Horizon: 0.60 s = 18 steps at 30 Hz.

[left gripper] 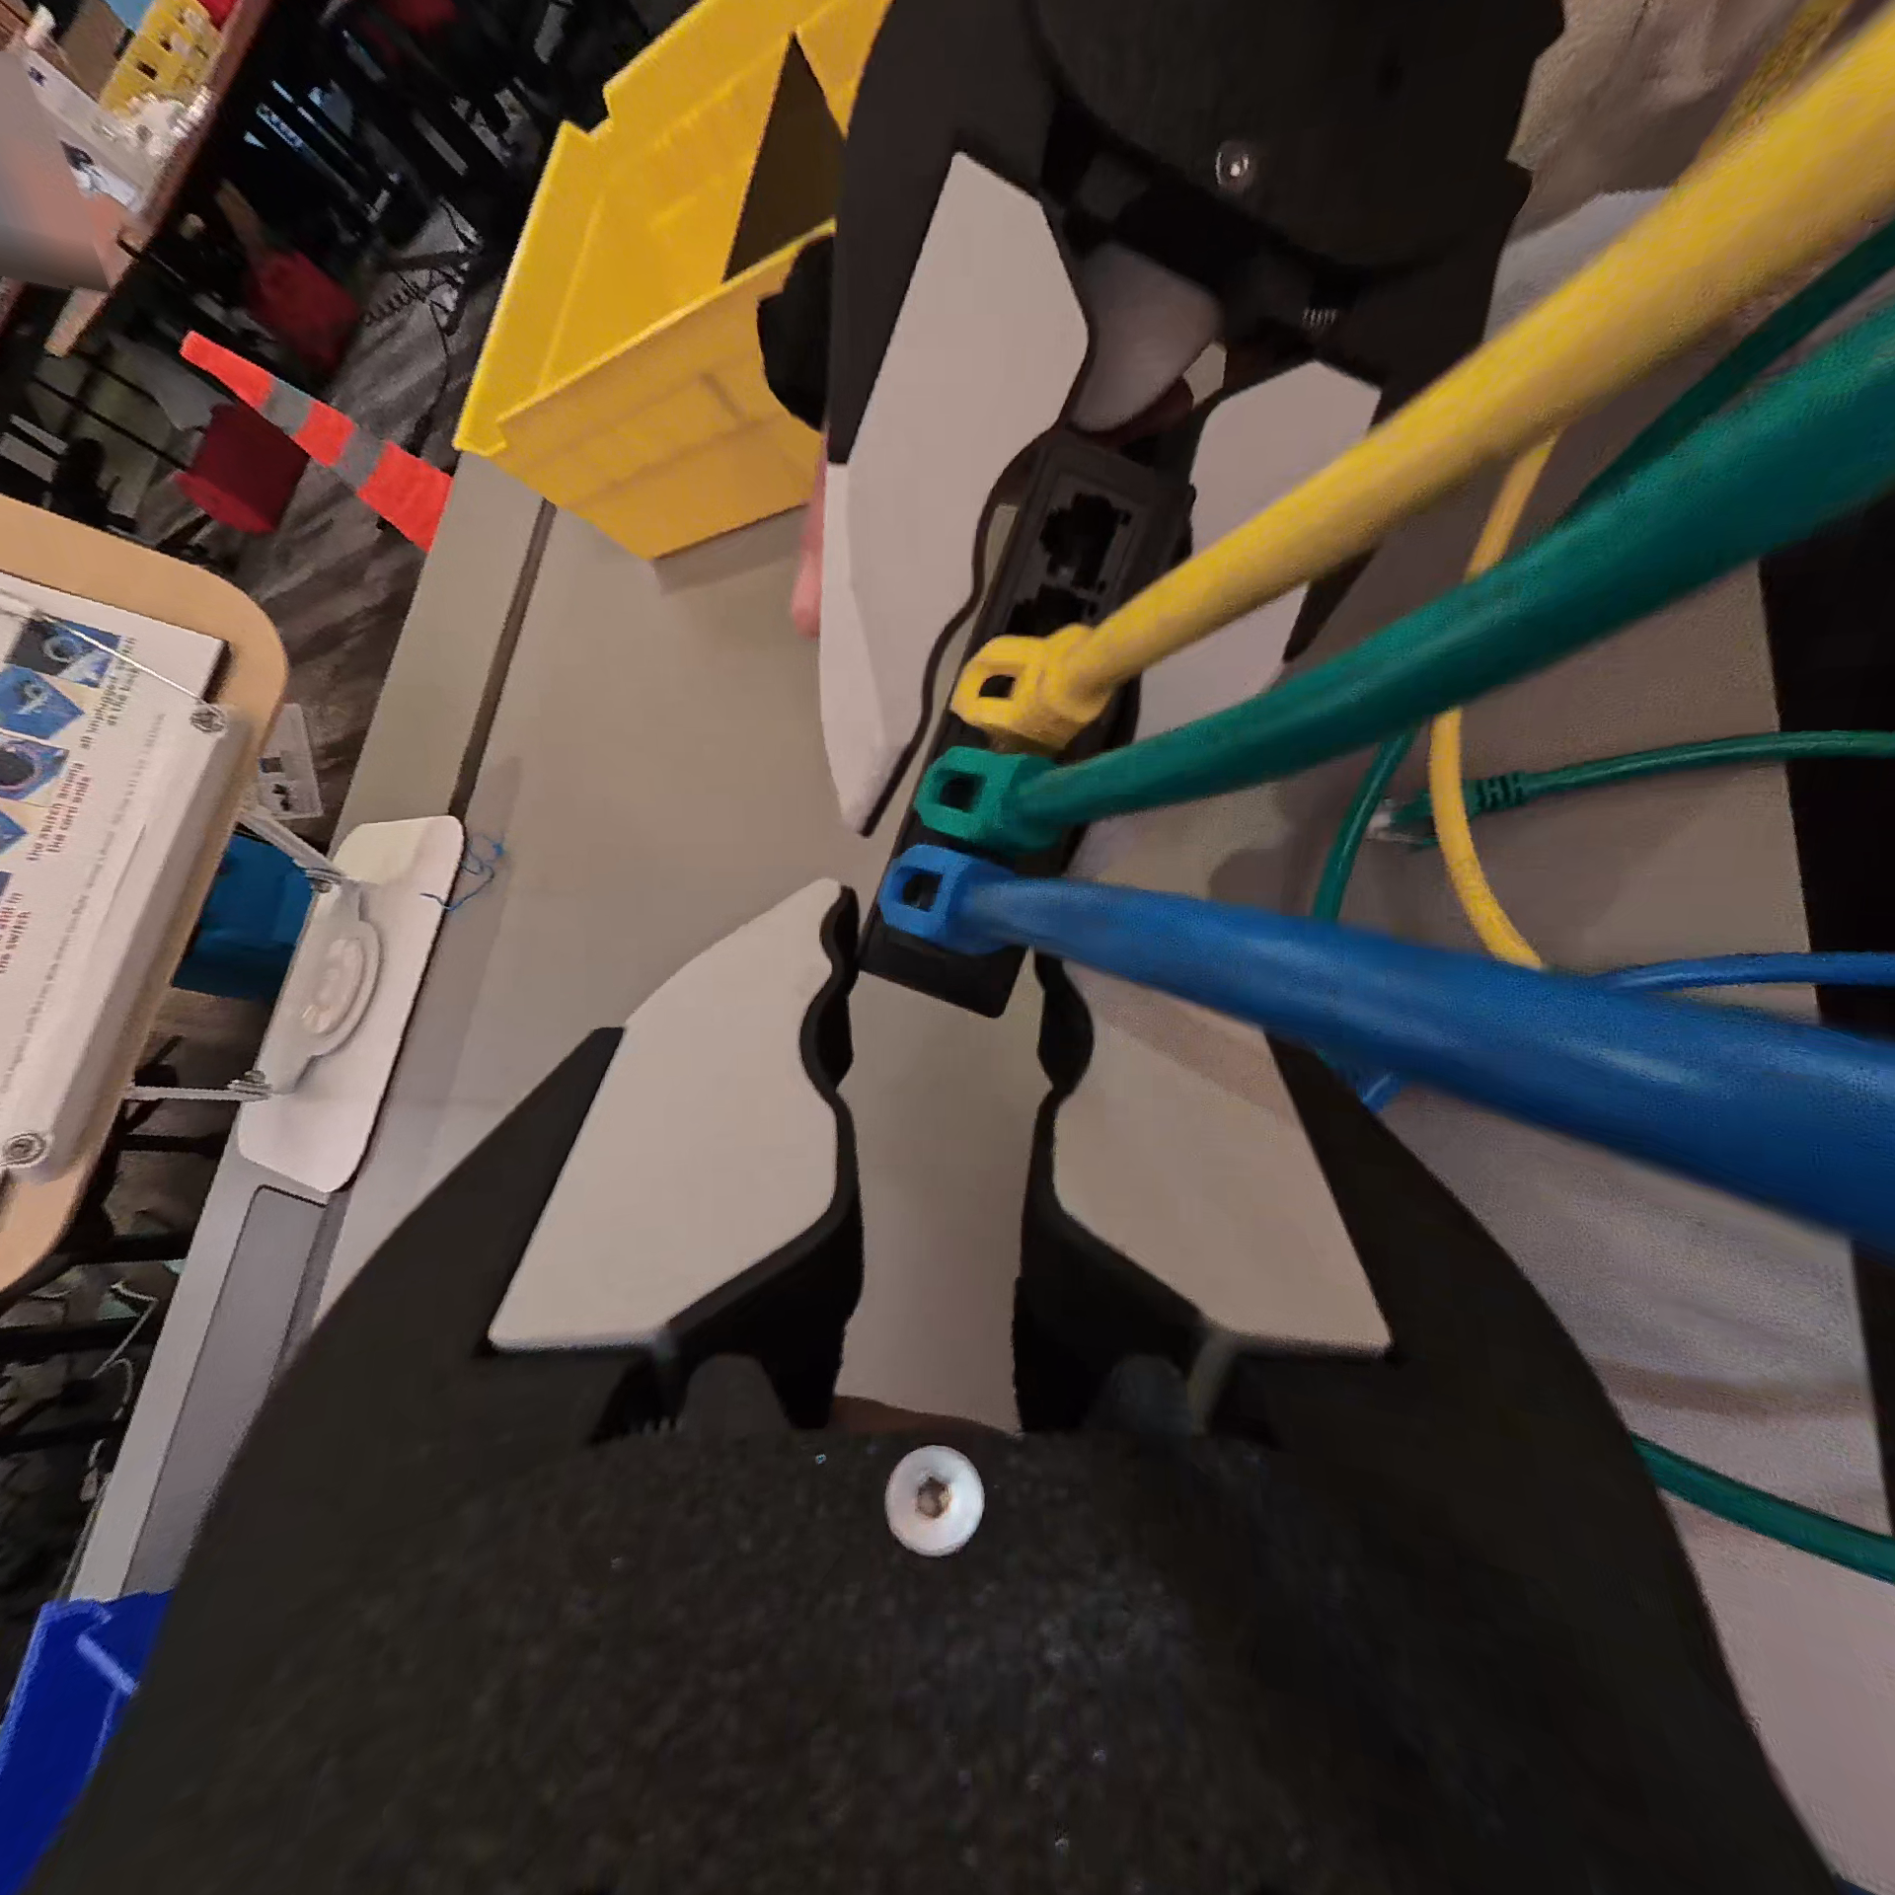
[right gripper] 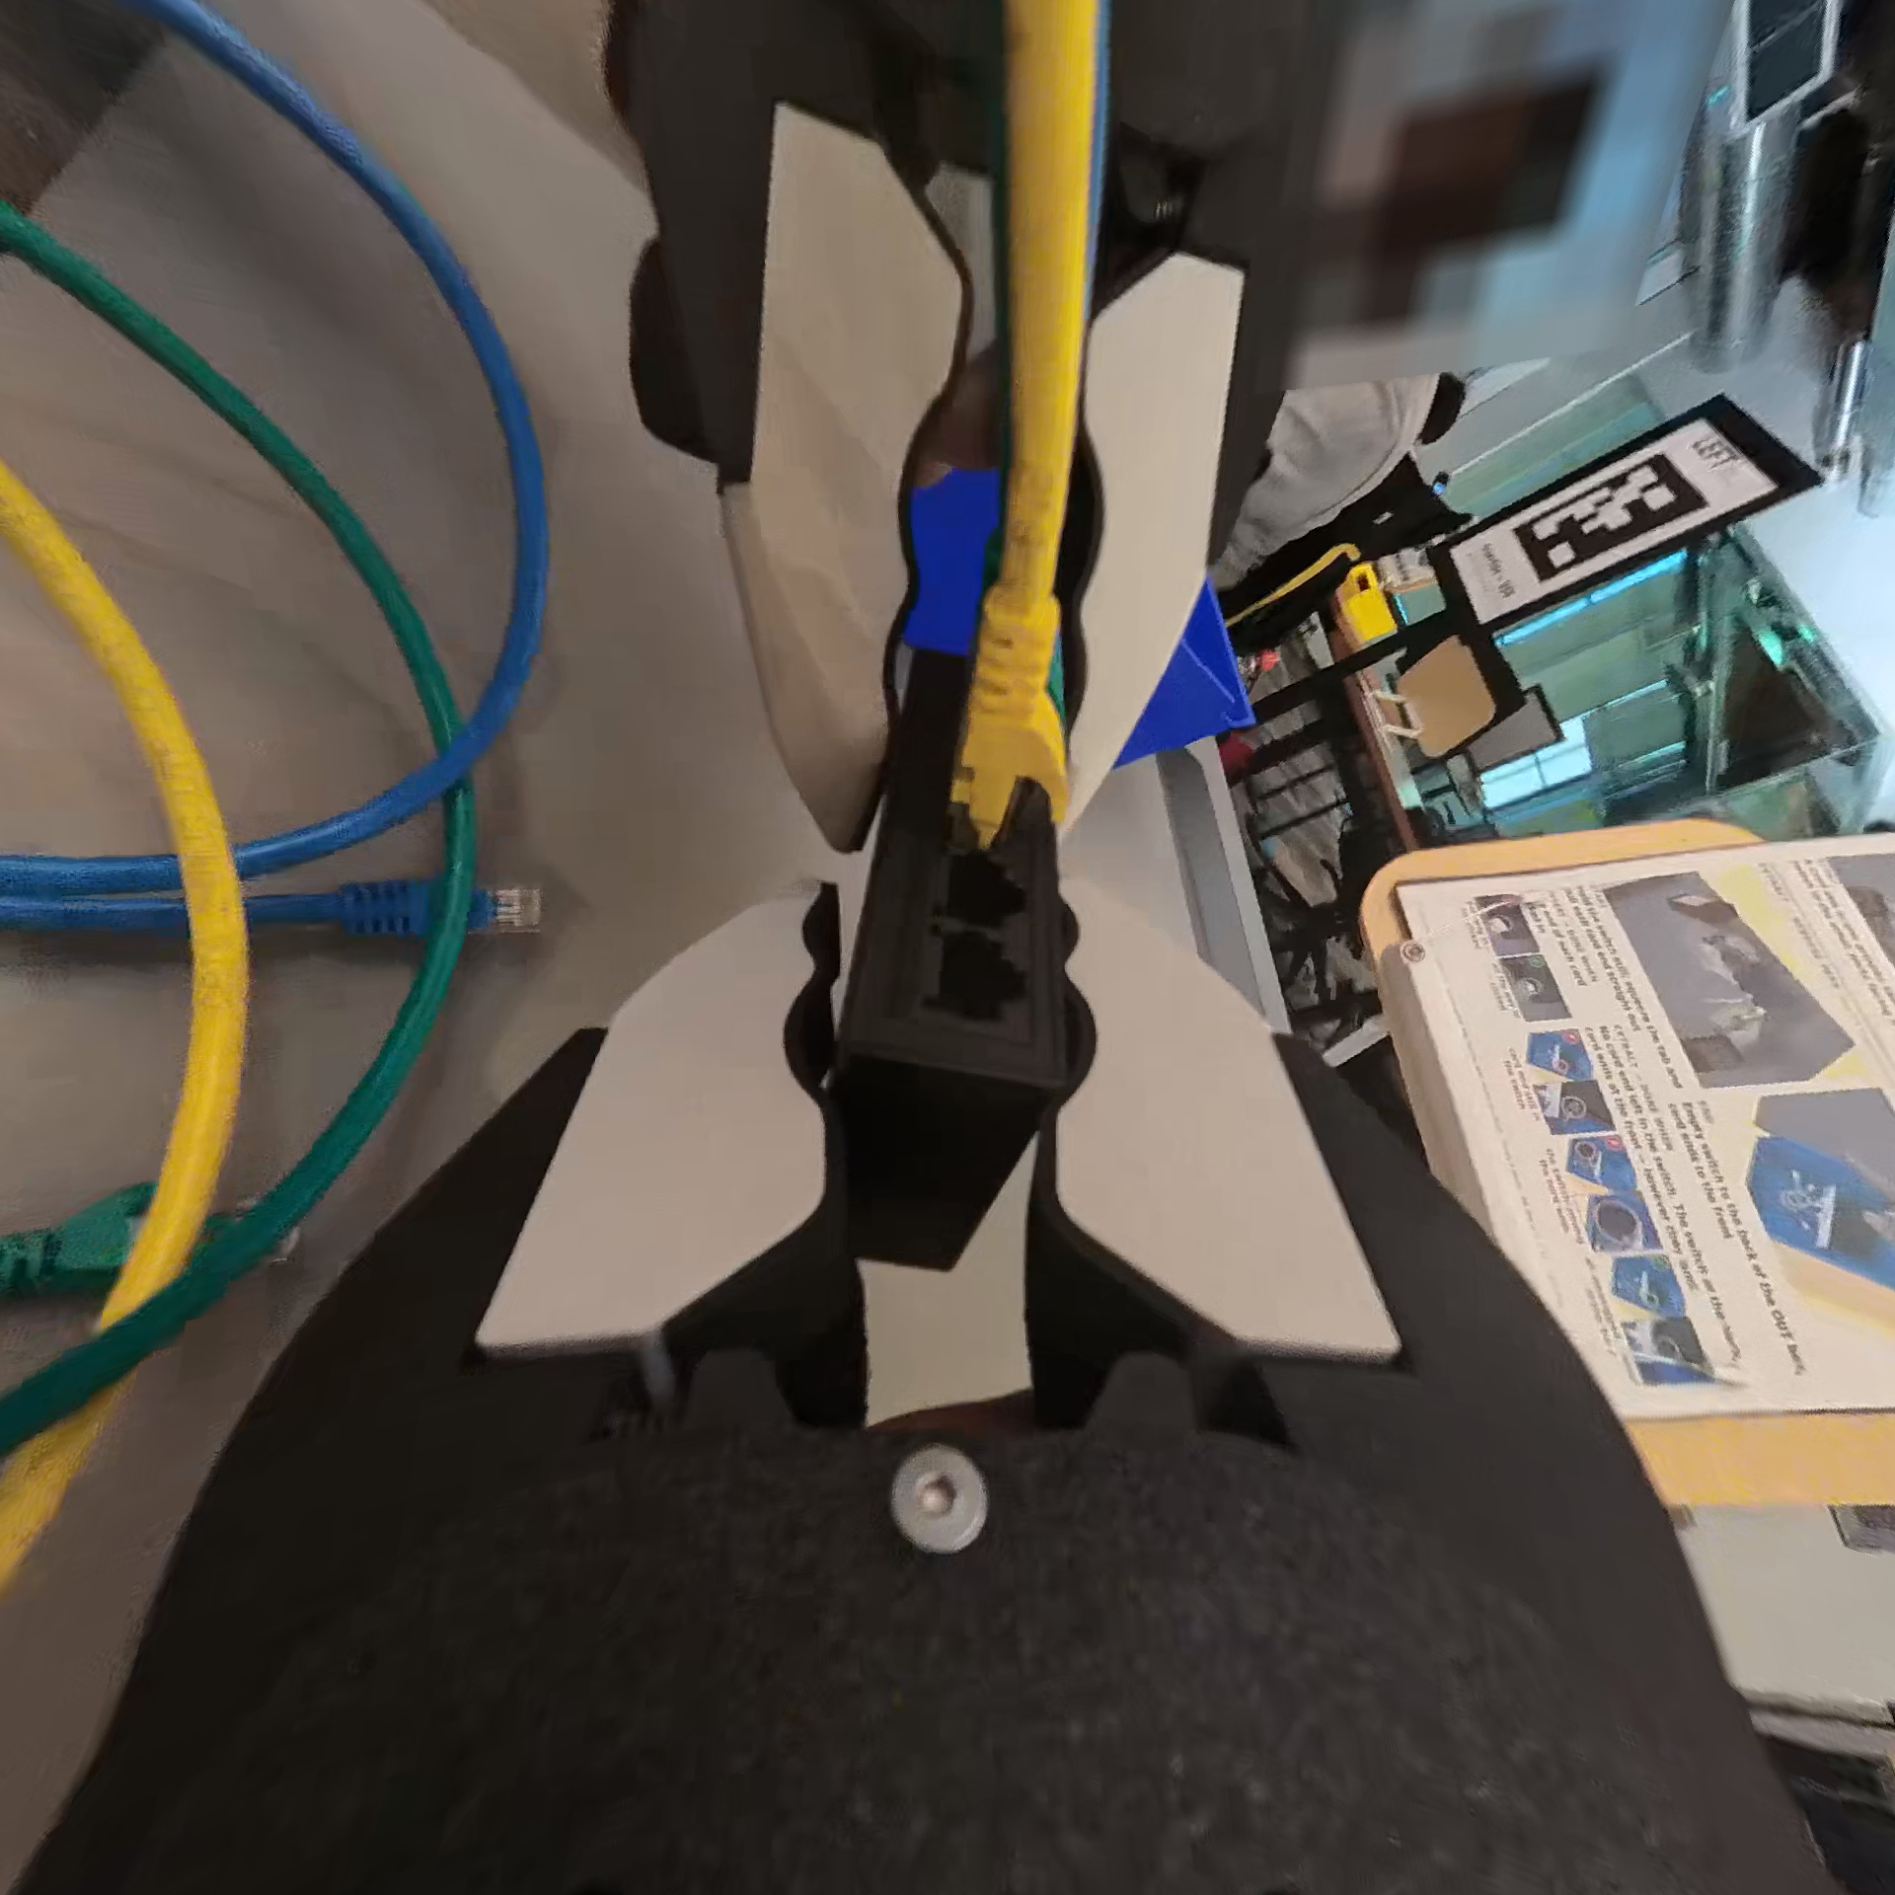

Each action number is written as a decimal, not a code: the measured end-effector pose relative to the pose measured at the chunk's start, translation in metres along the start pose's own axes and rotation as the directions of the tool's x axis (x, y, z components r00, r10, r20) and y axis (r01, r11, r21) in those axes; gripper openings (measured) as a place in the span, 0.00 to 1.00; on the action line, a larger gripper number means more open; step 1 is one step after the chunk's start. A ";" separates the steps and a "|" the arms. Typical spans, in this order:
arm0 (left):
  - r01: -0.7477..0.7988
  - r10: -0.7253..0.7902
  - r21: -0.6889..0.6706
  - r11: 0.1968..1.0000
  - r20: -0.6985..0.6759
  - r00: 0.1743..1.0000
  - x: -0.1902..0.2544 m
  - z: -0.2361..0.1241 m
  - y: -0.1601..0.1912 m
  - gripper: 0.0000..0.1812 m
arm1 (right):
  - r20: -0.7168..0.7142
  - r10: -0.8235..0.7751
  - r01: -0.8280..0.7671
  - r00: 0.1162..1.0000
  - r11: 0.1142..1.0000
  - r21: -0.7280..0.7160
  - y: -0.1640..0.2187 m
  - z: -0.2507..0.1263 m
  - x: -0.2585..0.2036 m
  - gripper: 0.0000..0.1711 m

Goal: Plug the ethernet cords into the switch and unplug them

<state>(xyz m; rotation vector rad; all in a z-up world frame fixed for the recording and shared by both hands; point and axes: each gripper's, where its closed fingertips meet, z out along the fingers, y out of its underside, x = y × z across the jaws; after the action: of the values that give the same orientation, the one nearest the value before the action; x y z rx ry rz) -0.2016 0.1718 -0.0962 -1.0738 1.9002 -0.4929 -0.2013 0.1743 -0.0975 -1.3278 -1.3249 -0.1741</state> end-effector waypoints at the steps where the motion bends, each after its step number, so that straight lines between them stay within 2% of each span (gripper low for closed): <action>1: 0.000 0.000 0.013 1.000 0.014 1.000 -0.001 -0.001 -0.002 0.18 | 0.008 0.013 -0.013 1.000 1.000 0.010 -0.002 -0.002 0.000 0.20; 5: 0.071 -0.072 0.065 0.995 0.013 0.997 -0.001 -0.007 -0.003 0.21 | -0.028 -0.057 0.056 0.998 0.998 -0.031 -0.004 -0.004 0.007 0.19; 8: 0.130 -0.131 0.058 0.990 0.015 0.991 -0.003 -0.009 0.010 0.18 | -0.030 -0.075 0.074 0.997 0.997 -0.034 -0.005 -0.006 0.007 0.19; 15: 0.204 -0.204 0.060 0.977 -0.006 0.979 -0.001 -0.004 0.024 0.19 | -0.021 -0.038 0.038 0.999 0.999 0.011 -0.008 -0.008 0.005 0.18; 18: 0.347 -0.343 0.073 0.935 -0.057 0.937 -0.003 -0.004 0.032 0.19 | -0.068 -0.007 0.008 0.998 1.000 0.025 -0.006 -0.012 0.018 0.18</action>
<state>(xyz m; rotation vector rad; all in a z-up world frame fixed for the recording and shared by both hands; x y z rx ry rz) -0.2193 0.1917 -0.1140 -1.3598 1.7156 -0.7908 -0.1928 0.1735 -0.0763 -1.2846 -1.2707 -0.2054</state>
